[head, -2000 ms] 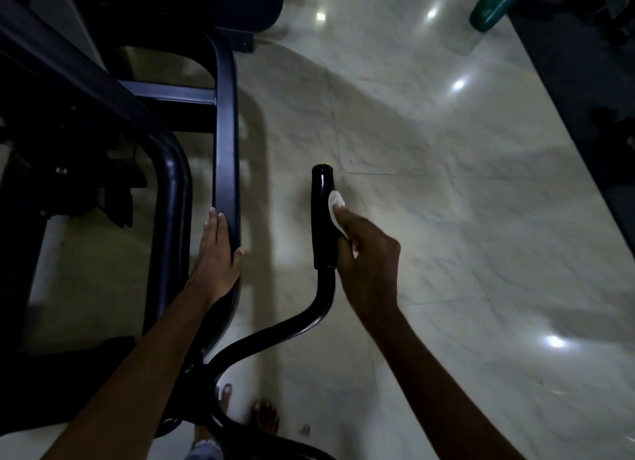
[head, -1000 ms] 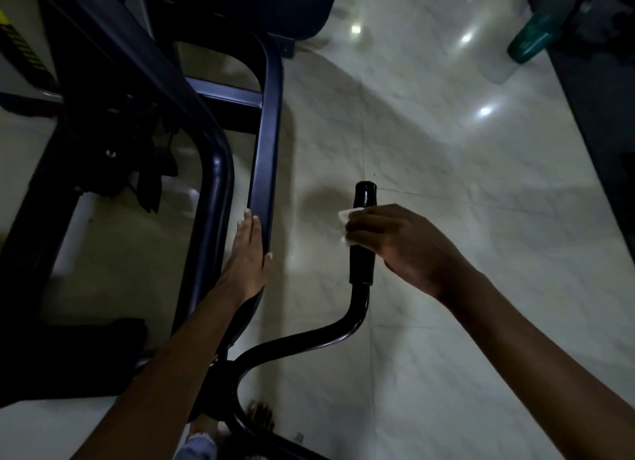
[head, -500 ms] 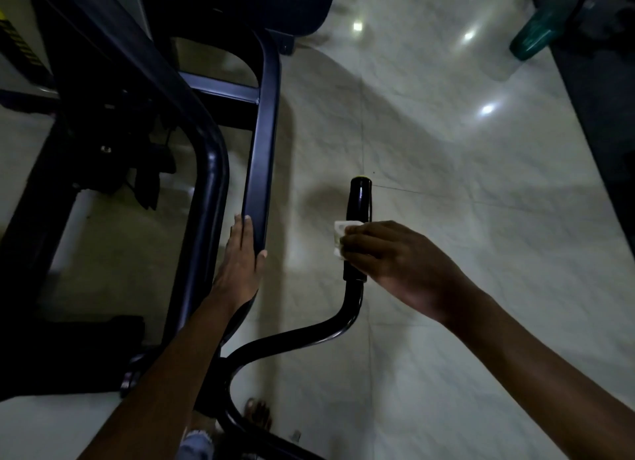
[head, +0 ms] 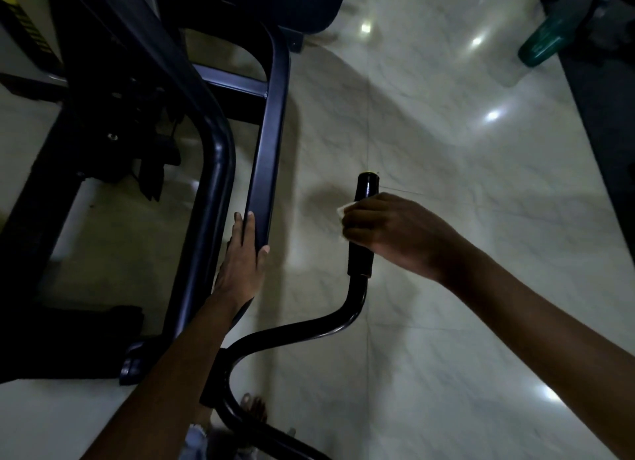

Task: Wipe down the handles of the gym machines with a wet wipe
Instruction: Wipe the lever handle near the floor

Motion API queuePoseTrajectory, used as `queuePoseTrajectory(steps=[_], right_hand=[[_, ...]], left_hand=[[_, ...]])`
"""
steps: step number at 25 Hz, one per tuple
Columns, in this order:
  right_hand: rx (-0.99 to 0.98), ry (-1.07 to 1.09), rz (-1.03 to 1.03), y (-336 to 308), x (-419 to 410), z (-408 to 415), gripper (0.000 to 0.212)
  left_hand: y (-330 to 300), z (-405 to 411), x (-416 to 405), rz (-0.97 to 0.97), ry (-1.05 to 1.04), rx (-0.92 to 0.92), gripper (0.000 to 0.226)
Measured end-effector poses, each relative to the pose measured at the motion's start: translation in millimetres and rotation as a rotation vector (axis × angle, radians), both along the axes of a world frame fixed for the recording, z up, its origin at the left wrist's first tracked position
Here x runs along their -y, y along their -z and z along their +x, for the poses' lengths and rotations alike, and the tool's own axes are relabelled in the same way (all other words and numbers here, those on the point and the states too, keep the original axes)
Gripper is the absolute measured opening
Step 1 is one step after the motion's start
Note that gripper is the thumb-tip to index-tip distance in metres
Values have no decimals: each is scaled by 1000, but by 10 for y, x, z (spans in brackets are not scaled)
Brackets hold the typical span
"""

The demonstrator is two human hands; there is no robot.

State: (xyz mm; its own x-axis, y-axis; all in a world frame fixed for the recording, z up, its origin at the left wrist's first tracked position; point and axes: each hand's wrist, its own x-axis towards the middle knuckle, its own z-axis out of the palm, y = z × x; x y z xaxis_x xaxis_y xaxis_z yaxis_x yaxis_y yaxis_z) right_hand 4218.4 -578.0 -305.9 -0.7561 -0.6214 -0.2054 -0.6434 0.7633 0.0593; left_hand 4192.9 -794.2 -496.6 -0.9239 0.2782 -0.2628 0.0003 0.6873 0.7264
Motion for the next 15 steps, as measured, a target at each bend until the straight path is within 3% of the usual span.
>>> queuePoseTrajectory(steps=[6, 11, 15], right_hand=[[-20, 123, 86, -53, -11, -315, 13], [-6, 221, 87, -71, 2, -292, 32], [-36, 262, -115, -166, 27, -35, 55]], left_hand=[[22, 21, 31, -20, 27, 1, 68], [-6, 120, 133, -5, 112, -9, 70], [-299, 382, 288, 77, 195, -93, 66]])
